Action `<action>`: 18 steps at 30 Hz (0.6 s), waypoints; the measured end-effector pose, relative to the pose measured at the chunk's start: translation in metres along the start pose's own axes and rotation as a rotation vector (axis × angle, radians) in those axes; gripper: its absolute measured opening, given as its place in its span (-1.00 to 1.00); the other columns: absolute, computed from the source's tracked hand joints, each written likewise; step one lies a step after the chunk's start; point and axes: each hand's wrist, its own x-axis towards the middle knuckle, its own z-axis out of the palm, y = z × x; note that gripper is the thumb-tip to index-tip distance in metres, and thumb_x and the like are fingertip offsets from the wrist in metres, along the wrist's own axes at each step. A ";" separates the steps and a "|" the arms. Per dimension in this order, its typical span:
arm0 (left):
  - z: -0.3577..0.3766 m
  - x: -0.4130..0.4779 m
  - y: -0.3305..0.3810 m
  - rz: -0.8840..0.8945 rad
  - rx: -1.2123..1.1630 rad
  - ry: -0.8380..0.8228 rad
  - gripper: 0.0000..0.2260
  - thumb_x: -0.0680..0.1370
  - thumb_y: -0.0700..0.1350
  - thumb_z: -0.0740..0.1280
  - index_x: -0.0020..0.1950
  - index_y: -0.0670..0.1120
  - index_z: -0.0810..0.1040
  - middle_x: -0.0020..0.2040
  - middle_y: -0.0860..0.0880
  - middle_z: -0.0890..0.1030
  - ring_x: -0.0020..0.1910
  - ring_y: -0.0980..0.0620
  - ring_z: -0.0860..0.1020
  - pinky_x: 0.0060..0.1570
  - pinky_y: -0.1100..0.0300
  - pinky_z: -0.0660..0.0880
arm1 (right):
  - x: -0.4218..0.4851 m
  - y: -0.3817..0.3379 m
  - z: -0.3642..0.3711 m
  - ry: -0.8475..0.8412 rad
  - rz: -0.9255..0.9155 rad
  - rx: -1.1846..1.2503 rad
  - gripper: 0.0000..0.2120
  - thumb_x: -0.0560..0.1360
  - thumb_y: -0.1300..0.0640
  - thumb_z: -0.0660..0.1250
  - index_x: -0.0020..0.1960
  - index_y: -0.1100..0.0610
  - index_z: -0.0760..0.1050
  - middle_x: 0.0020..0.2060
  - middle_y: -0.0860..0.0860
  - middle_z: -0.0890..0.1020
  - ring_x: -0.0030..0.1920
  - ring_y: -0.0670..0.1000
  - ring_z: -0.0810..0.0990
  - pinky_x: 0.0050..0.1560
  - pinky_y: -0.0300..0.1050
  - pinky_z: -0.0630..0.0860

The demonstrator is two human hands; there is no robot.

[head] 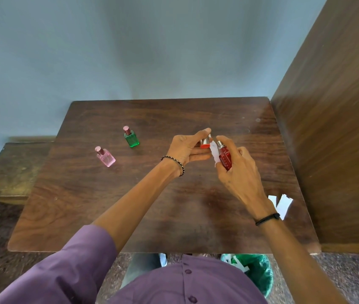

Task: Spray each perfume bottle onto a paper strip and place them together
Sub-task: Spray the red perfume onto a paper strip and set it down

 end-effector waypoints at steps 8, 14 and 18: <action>0.003 -0.004 0.002 0.015 -0.017 -0.017 -0.62 0.51 0.02 0.49 0.10 -0.29 0.68 -0.02 -0.20 0.74 -0.03 -0.12 0.73 -0.07 0.06 0.68 | -0.003 -0.002 0.001 -0.029 -0.011 0.045 -0.38 0.57 0.08 0.38 0.51 -0.30 0.23 -0.03 -0.02 0.45 -0.21 -0.11 0.48 -0.30 -0.35 0.35; 0.000 -0.002 0.000 0.057 -0.001 0.059 -0.70 0.53 0.01 0.47 0.05 -0.23 0.72 -0.05 -0.16 0.73 0.02 -0.15 0.71 0.09 0.03 0.64 | -0.007 0.000 -0.012 -0.006 0.039 0.203 -0.44 0.56 0.00 0.33 0.50 -0.31 0.28 -0.10 0.00 0.58 -0.14 -0.02 0.55 -0.07 -0.12 0.51; -0.002 -0.001 -0.001 0.076 0.017 0.075 -0.70 0.55 0.01 0.44 0.06 -0.23 0.72 0.07 -0.27 0.70 0.04 -0.17 0.71 0.13 0.01 0.63 | -0.009 -0.004 -0.018 -0.039 0.059 0.247 -0.44 0.53 -0.02 0.32 0.47 -0.35 0.29 -0.16 -0.07 0.59 -0.20 -0.12 0.56 -0.13 -0.23 0.47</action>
